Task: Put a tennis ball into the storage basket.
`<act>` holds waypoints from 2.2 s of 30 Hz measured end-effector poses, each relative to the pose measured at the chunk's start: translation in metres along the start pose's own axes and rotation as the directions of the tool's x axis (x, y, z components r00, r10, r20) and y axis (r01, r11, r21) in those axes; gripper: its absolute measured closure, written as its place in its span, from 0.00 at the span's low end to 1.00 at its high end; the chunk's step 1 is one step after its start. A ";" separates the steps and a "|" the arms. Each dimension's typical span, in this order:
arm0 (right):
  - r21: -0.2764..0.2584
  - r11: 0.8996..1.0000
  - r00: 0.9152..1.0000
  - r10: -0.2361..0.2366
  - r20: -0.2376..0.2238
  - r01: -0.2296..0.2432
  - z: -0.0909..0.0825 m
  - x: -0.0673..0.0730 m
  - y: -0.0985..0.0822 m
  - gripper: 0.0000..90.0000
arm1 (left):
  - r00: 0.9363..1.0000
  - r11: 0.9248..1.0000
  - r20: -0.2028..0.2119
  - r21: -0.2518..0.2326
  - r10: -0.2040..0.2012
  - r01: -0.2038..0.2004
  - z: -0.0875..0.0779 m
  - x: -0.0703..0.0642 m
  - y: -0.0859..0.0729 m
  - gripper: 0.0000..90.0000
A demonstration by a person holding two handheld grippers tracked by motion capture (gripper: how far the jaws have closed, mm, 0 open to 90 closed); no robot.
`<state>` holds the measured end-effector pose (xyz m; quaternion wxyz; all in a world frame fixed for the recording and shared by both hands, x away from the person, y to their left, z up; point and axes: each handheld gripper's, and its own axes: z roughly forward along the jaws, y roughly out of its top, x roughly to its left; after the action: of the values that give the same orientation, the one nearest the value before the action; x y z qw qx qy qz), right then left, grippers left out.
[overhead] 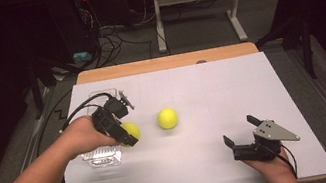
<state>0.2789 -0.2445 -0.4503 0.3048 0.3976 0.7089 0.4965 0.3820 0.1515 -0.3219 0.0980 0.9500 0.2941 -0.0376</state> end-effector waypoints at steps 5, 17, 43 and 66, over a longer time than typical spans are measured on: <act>0.001 1.000 1.000 -0.001 0.000 0.001 0.000 0.000 0.000 0.00 | 1.000 1.000 -0.005 -0.001 -0.024 0.024 -0.001 0.008 -0.005 0.30; 0.001 1.000 1.000 0.000 0.001 0.000 0.000 0.000 0.000 0.00 | 0.995 0.996 -0.020 -0.005 -0.093 0.093 -0.004 0.028 -0.018 0.30; 0.002 1.000 1.000 -0.003 0.002 0.003 0.001 0.000 -0.001 0.00 | 0.972 0.974 -0.065 0.020 -0.224 0.226 -0.008 0.069 -0.053 0.30; 0.002 1.000 1.000 0.003 0.000 -0.003 0.000 0.000 -0.001 0.00 | 0.959 0.963 -0.084 0.001 -0.270 0.271 -0.020 0.080 -0.047 0.30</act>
<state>0.2790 -0.2445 -0.4512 0.3038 0.3989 0.7089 0.4961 0.4220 0.2374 -0.3206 0.0736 0.9022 0.4247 -0.0131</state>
